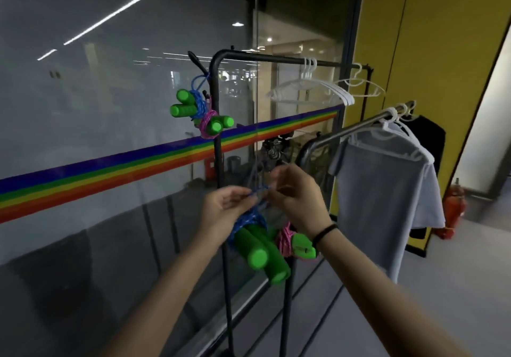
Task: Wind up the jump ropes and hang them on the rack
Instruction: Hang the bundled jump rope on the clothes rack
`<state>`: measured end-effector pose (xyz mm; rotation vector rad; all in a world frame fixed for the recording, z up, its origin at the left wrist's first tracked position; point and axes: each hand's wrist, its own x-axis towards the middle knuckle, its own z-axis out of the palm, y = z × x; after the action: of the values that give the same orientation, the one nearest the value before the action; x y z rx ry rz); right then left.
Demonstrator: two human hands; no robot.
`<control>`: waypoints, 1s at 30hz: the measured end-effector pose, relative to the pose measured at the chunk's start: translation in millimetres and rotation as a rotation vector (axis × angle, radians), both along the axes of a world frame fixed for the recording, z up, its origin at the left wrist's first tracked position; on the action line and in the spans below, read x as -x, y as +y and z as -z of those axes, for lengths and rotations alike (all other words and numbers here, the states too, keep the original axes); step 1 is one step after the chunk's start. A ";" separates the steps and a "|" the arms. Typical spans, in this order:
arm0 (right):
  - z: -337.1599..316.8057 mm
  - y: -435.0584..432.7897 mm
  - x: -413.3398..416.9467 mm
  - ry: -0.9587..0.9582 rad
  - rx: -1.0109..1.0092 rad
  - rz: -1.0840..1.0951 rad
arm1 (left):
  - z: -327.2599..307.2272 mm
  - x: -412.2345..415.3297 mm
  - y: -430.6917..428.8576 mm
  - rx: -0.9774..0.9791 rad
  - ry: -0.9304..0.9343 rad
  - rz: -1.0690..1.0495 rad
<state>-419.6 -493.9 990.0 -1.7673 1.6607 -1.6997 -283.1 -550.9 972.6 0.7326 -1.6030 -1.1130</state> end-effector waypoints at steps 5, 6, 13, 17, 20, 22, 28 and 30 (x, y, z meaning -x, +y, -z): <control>-24.3 -22.2 18.0 0.039 0.126 0.207 | -39.6 27.4 -43.0 0.178 -0.001 0.115; -27.4 -23.7 22.0 0.047 0.153 0.257 | -43.5 34.4 -50.6 0.202 0.000 0.140; 0.6 -37.8 52.1 -0.037 0.067 0.439 | -24.6 78.4 -84.1 0.169 -0.097 0.280; 19.5 -40.3 55.0 -0.040 0.005 0.496 | -5.4 89.2 -96.2 0.088 -0.146 0.305; 27.6 -42.8 52.6 -0.034 0.030 0.518 | 1.7 90.6 -100.5 0.098 -0.158 0.357; 31.3 -44.3 49.1 -0.022 0.049 0.521 | 5.2 90.9 -102.7 0.138 -0.181 0.388; 33.9 -43.5 49.2 -0.026 0.011 0.456 | 18.9 86.8 -101.4 0.074 -0.257 0.420; 31.7 -40.6 51.3 -0.063 -0.011 0.424 | 17.9 83.7 -96.6 0.049 -0.261 0.404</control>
<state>-471.0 -534.5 958.3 -1.4079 2.1232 -1.8771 -366.9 -647.5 954.7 0.5494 -2.0561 -1.2970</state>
